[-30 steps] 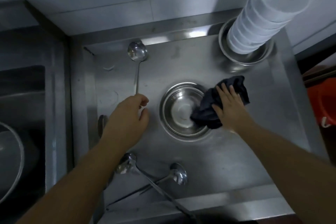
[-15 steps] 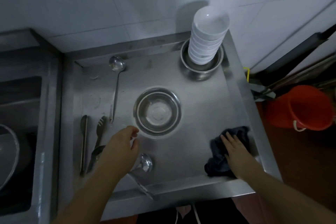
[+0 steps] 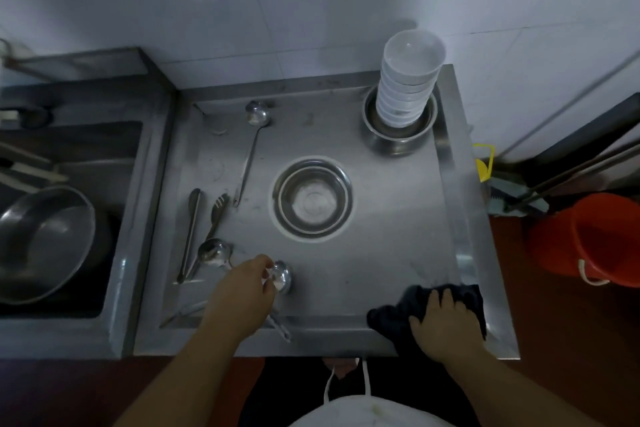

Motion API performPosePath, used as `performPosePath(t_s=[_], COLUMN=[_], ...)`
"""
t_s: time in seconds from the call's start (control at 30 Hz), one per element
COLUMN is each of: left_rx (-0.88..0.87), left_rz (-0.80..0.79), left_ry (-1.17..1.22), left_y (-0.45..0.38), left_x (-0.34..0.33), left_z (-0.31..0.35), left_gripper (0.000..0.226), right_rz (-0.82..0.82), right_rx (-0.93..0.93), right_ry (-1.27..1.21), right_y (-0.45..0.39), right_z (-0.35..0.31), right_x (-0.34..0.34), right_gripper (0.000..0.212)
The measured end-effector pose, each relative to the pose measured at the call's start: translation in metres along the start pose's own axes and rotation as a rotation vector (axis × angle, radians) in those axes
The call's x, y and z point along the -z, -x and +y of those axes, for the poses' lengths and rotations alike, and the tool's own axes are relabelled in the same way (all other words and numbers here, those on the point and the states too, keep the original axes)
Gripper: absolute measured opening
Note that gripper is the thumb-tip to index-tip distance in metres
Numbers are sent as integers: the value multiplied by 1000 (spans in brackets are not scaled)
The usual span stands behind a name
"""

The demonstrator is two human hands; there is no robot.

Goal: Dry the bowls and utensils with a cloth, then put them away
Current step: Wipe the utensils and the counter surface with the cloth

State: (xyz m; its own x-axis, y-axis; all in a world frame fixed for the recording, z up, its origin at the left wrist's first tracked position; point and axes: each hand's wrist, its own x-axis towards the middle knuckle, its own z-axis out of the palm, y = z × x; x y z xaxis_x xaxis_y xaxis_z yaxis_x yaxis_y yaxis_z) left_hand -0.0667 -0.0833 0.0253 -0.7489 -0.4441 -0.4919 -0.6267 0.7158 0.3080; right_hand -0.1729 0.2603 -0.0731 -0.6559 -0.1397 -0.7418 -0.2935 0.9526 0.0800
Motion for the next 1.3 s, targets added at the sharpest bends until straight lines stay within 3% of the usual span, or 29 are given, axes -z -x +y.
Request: performPosePath(t_s=[0.13,0.33,0.53,0.77,0.97,1.3], left_rx=[57,109,91,23,-42,-52], left_rz=[-24,-110,-192,-200,-215,-231], left_ry=[-24,-68,-79,-74,-77,-115], left_y=[10,15,5,-19,-19,-13], left_x=[-5,-13,-4,19,26,29], left_z=[-29,-86,-155,-216,-243,-257], left_gripper=[29,30,30,20,46,24], right_rz=[200,19,21,53,127,44], right_rx=[118,315,389,398,358,147], right_ry=[62,-251,-330,-284,-136,-413], right_y=[1,6,21,22,9,1], right_z=[-25,-123,-235,-334,-375,-393], right_x=[31,54,38,15,6,5], right_gripper=[56,42,26,16,21,25])
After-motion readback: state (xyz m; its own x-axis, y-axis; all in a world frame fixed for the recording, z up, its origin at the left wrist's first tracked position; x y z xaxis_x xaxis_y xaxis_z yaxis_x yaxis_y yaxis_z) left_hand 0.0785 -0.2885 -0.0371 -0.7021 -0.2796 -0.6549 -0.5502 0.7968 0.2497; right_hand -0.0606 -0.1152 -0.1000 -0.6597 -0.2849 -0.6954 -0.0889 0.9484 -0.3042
